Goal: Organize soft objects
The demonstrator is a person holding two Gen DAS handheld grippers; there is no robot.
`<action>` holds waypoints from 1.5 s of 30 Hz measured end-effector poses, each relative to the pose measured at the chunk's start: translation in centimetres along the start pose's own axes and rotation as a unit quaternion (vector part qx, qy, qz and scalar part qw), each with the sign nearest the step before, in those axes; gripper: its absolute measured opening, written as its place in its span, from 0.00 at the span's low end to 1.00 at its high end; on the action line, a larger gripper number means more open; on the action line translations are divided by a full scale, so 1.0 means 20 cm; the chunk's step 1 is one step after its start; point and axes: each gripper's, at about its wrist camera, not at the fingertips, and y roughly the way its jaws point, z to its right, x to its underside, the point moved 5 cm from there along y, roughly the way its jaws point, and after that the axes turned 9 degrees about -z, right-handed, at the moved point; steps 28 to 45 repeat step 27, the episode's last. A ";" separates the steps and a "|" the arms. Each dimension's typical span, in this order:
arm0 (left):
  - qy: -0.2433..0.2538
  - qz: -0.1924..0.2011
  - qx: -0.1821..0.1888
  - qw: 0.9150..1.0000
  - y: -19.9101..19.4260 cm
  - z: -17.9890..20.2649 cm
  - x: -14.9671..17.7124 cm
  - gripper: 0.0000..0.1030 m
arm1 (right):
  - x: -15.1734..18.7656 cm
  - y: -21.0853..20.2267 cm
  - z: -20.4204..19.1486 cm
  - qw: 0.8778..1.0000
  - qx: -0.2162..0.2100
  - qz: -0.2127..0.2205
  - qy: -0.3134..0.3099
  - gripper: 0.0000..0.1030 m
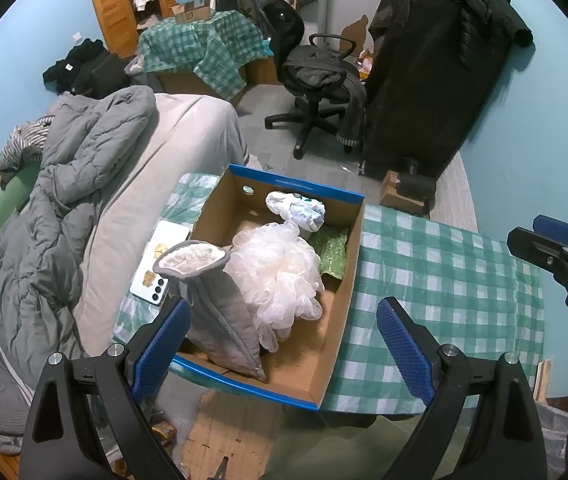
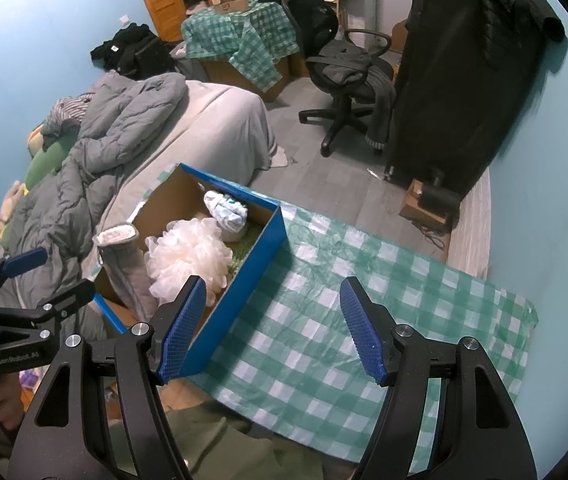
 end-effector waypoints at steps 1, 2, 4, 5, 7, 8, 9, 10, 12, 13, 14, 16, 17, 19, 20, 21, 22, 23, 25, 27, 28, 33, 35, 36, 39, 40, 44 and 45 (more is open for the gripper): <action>0.000 0.000 0.000 1.000 0.00 0.00 0.00 0.92 | 0.00 0.00 0.01 1.000 0.001 -0.001 0.000 0.67; 0.000 0.000 -0.001 1.000 0.00 0.00 0.00 0.92 | 0.00 0.00 0.01 1.000 0.001 -0.001 0.000 0.67; 0.000 -0.001 -0.002 1.000 0.00 0.00 0.00 0.92 | 0.00 0.00 0.00 1.000 0.000 -0.001 -0.001 0.67; -0.001 -0.001 -0.002 1.000 0.00 0.00 0.00 0.92 | 0.00 0.00 0.00 1.000 0.000 -0.001 -0.001 0.67; -0.005 -0.002 -0.001 1.000 0.00 0.00 -0.01 0.92 | 0.00 0.00 0.00 1.000 0.001 0.000 0.000 0.67; -0.005 -0.002 -0.001 1.000 -0.01 -0.01 -0.01 0.92 | 0.00 0.00 0.00 1.000 0.000 -0.001 0.000 0.67; -0.005 -0.002 -0.003 1.000 -0.01 -0.01 -0.01 0.92 | 0.00 0.00 0.00 1.000 0.000 -0.001 0.001 0.67; -0.005 -0.001 -0.005 1.000 -0.01 -0.01 -0.01 0.92 | 0.00 0.00 0.00 1.000 0.001 -0.001 0.000 0.67; -0.004 -0.002 -0.006 1.000 -0.01 -0.01 -0.01 0.92 | -0.01 -0.01 0.00 1.000 0.000 -0.002 -0.002 0.67; -0.005 -0.002 -0.006 1.000 -0.01 -0.01 -0.01 0.92 | -0.01 -0.01 0.00 1.000 0.000 -0.002 -0.002 0.67; -0.005 -0.002 -0.006 1.000 -0.01 -0.01 -0.01 0.92 | -0.01 -0.01 0.00 1.000 -0.001 -0.002 -0.003 0.67; -0.005 -0.002 -0.006 1.000 -0.01 -0.02 -0.01 0.92 | -0.01 -0.01 0.00 1.000 -0.001 -0.002 -0.003 0.67; -0.006 -0.002 -0.006 1.000 -0.01 -0.02 -0.01 0.92 | -0.01 -0.01 0.00 1.000 -0.001 -0.002 -0.004 0.67; -0.005 -0.002 -0.006 1.000 -0.01 -0.02 -0.01 0.92 | -0.01 -0.01 0.00 1.000 0.000 -0.002 -0.003 0.67; -0.006 -0.003 -0.006 1.000 -0.01 -0.02 -0.02 0.92 | -0.01 -0.01 0.00 1.000 -0.001 -0.002 -0.002 0.67; -0.005 -0.002 -0.006 1.000 -0.01 -0.02 -0.01 0.92 | -0.01 -0.01 0.00 1.000 -0.001 -0.002 -0.002 0.67; -0.005 -0.002 -0.006 1.000 -0.01 -0.02 -0.01 0.92 | -0.01 -0.01 0.00 1.000 0.000 -0.002 -0.002 0.67; -0.005 -0.001 -0.006 1.000 -0.01 -0.02 -0.02 0.92 | -0.01 -0.01 0.00 1.000 0.000 -0.002 -0.002 0.67; -0.005 -0.001 -0.008 1.000 -0.01 -0.02 -0.02 0.92 | -0.01 -0.01 0.00 1.000 0.000 -0.002 -0.002 0.67; -0.005 -0.002 -0.006 1.000 -0.01 -0.02 -0.02 0.92 | -0.01 -0.01 0.00 1.000 0.000 -0.002 -0.001 0.67; -0.005 -0.002 -0.006 1.000 -0.01 -0.02 -0.02 0.92 | -0.01 -0.01 0.00 1.000 0.000 -0.002 -0.001 0.67; -0.005 -0.002 -0.006 1.000 -0.01 -0.02 -0.02 0.92 | -0.01 -0.01 0.00 1.000 0.000 -0.002 -0.001 0.67; -0.005 -0.002 -0.006 1.000 -0.01 -0.02 -0.02 0.92 | -0.01 -0.01 0.00 1.000 0.000 -0.002 -0.001 0.67; -0.005 -0.002 -0.006 1.000 -0.01 -0.02 -0.02 0.92 | -0.01 -0.01 0.00 1.000 0.000 -0.002 -0.001 0.67; -0.005 -0.002 -0.006 1.000 -0.01 -0.02 -0.02 0.92 | -0.01 -0.01 0.00 1.000 0.000 -0.002 -0.001 0.67; -0.005 -0.002 -0.006 1.000 -0.01 -0.02 -0.02 0.92 | -0.01 -0.01 0.00 1.000 0.000 -0.002 -0.001 0.67; -0.005 -0.002 -0.006 1.000 -0.01 -0.02 -0.02 0.92 | -0.01 -0.01 0.00 1.000 0.000 -0.002 -0.001 0.67; -0.005 -0.002 -0.006 1.000 -0.01 -0.02 -0.02 0.92 | -0.01 -0.01 0.00 1.000 0.000 -0.002 -0.001 0.67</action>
